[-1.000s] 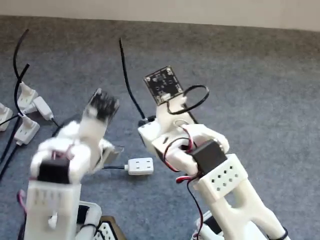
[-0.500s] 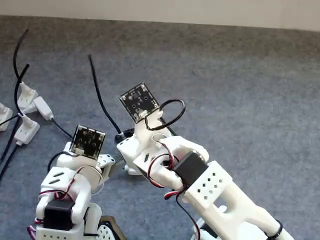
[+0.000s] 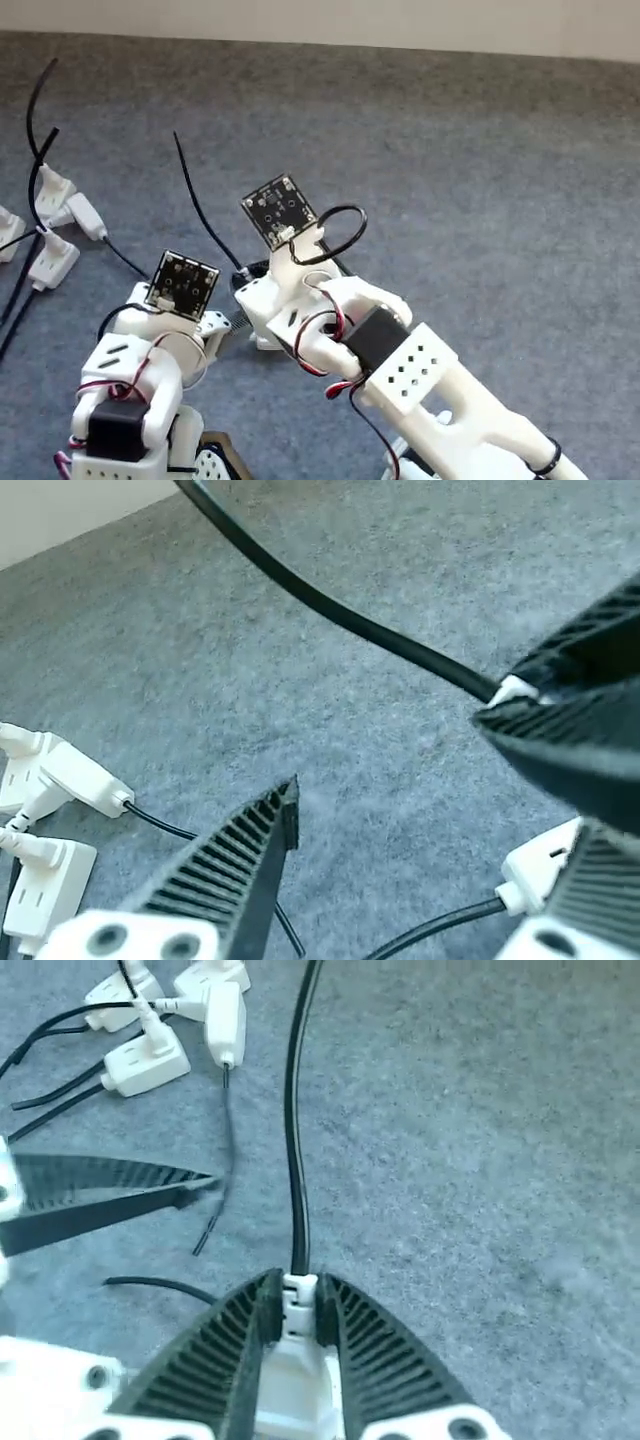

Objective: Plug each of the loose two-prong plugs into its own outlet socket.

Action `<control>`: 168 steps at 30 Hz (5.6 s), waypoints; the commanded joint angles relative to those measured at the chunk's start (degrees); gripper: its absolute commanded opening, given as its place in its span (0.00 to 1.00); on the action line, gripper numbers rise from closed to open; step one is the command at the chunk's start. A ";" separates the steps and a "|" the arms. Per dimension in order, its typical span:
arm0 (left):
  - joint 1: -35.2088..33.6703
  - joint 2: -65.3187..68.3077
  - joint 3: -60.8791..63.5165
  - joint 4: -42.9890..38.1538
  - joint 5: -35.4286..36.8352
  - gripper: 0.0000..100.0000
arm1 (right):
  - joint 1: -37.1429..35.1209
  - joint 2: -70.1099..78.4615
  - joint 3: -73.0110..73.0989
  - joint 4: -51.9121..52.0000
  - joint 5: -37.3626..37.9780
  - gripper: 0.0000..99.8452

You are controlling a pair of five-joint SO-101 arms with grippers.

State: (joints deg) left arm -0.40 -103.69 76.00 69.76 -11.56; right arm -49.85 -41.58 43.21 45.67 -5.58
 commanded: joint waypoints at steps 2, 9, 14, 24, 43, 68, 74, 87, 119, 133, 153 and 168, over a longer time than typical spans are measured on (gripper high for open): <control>0.22 -0.66 -3.12 0.18 0.62 0.40 | 3.91 -0.13 1.63 -3.47 -0.35 0.01; 0.48 -0.66 -4.44 0.53 0.62 0.40 | 4.18 0.31 2.42 -5.67 -0.44 0.01; 4.09 -0.66 -5.67 0.62 0.62 0.40 | 4.18 0.40 2.68 -6.81 -0.35 0.01; 8.31 -0.57 -1.45 -3.78 0.35 0.40 | 2.86 -0.31 4.97 -5.76 -0.70 0.00; -2.68 -0.57 8.40 -15.03 0.35 0.40 | 10.51 -0.84 -8.31 19.91 8.26 0.00; -12.35 -0.57 12.09 -19.52 0.53 0.40 | 7.87 -0.92 12.26 1.54 -13.98 0.00; -12.35 -0.57 12.18 -19.52 0.53 0.40 | 7.96 -0.92 12.00 3.91 -13.63 0.00; -12.26 -0.57 12.18 -19.25 0.53 0.40 | 9.45 -0.84 12.44 4.09 -11.43 0.00; -12.09 -0.57 12.26 -19.16 0.53 0.40 | 5.41 7.34 22.81 -7.52 -10.29 0.00; -12.09 -0.57 12.26 -19.16 0.53 0.40 | 8.57 6.99 22.90 -2.68 -6.51 0.00; -12.00 -0.57 12.26 -19.16 0.53 0.40 | 1.36 7.52 21.14 5.41 4.75 0.00; -12.00 -0.57 12.26 -19.16 0.62 0.40 | 1.71 21.85 13.67 9.80 5.45 0.00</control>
State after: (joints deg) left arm -12.00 -103.69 88.48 51.38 -11.47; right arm -45.80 -29.36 58.42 49.71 -1.19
